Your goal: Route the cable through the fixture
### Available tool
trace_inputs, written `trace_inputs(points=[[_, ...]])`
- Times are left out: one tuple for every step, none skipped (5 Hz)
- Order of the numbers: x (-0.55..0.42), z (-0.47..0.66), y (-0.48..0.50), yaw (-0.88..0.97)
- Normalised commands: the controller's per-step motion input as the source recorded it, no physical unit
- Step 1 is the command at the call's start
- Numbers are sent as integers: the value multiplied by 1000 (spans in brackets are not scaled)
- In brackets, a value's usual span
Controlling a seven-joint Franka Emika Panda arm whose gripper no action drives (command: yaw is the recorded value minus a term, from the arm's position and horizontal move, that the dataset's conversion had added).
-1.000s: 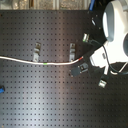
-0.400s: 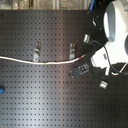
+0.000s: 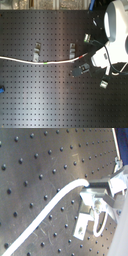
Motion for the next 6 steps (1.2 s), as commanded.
trace_inputs(points=[[131,0,48,234],[353,-1,41,0],[415,2,-15,0],[262,3,-182,-57],[111,3,-258,-374],[17,-3,-215,-394]])
